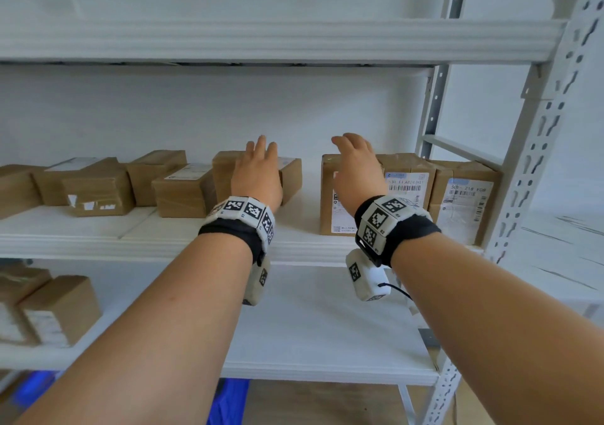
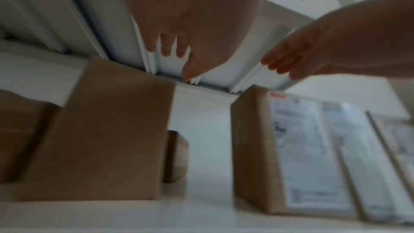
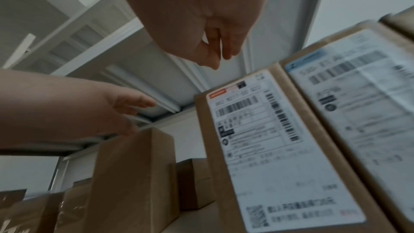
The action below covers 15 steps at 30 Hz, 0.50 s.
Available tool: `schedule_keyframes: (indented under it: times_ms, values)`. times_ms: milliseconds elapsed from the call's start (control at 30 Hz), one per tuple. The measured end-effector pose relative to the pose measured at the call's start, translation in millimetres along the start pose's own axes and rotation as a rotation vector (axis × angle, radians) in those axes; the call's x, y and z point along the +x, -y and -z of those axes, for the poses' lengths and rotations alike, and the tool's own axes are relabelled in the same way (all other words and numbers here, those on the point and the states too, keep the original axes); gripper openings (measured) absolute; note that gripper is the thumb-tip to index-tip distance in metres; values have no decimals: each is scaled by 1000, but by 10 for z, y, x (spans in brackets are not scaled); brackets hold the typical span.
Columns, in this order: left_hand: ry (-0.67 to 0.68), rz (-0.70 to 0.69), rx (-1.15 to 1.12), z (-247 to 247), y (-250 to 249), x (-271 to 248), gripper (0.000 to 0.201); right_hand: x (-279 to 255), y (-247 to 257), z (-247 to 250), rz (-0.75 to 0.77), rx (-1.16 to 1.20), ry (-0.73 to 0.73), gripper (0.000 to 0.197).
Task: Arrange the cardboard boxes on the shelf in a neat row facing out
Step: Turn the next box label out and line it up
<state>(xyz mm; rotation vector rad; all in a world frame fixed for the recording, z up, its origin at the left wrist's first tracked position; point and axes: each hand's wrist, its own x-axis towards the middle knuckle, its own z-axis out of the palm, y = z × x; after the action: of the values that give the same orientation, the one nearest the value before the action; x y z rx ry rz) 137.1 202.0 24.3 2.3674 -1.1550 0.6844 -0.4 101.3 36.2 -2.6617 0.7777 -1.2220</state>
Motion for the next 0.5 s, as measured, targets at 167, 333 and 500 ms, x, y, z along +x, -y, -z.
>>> schedule_keyframes:
  times_ms: [167, 333, 500]
  values:
    - [118, -33, 158, -101, 386, 67, 80, 58, 255, -256, 17, 44, 62, 62]
    - [58, -102, 135, -241, 539, 155, 60, 190, 453, -501, 47, 63, 89, 60]
    - [-69, -43, 96, -303, 754, 207, 51, 333, 556, -846, 8, 73, 180, 61]
